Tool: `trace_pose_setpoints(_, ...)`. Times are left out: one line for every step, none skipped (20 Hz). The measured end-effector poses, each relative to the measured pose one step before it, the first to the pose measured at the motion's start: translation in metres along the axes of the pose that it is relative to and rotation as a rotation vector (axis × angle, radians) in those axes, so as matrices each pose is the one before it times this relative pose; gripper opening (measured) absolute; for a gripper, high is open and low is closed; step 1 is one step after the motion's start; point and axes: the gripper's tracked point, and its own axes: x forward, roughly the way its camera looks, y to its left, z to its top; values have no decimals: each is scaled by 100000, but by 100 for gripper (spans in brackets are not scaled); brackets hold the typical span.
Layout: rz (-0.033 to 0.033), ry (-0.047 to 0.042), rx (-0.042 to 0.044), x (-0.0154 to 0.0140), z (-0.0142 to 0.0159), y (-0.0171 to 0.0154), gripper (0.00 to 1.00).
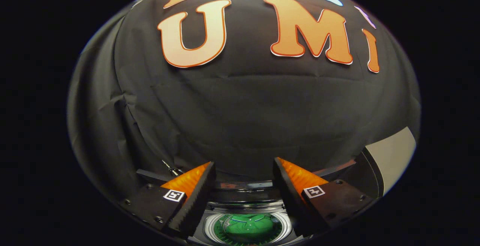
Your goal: Put the clothes into the washing machine and then close the washing machine lid.
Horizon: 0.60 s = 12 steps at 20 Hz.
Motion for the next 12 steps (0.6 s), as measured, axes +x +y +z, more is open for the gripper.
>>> trace_pose_setpoints(-265, -621, 21, -386, -286, 7, 99)
trace_pose_setpoints(-120, -114, -634, -494, -358, -103, 99)
trace_pose_setpoints(-530, -428, -94, -578, -340, 158, 99)
trace_pose_setpoints(-193, -1203, -160, -508, -376, -135, 99)
trace_pose_setpoints(146, -659, -637, -417, -128, -108, 99)
trace_pose_setpoints(15, -795, -70, -651, -324, 81, 99)
trace_pose_setpoints(39, -410, -2, -534, -575, 97, 99)
trace_pose_setpoints(-57, -54, -317, -624, -448, 57, 99)
trace_pose_setpoints(-199, -401, 234, -594, -388, -31, 100)
trace_pose_setpoints(-297, -601, -367, -546, -284, 74, 100)
trace_pose_setpoints(-323, -927, -935, -580, -319, -76, 99)
trace_pose_setpoints(-246, -1281, 74, -578, -322, 2, 99)
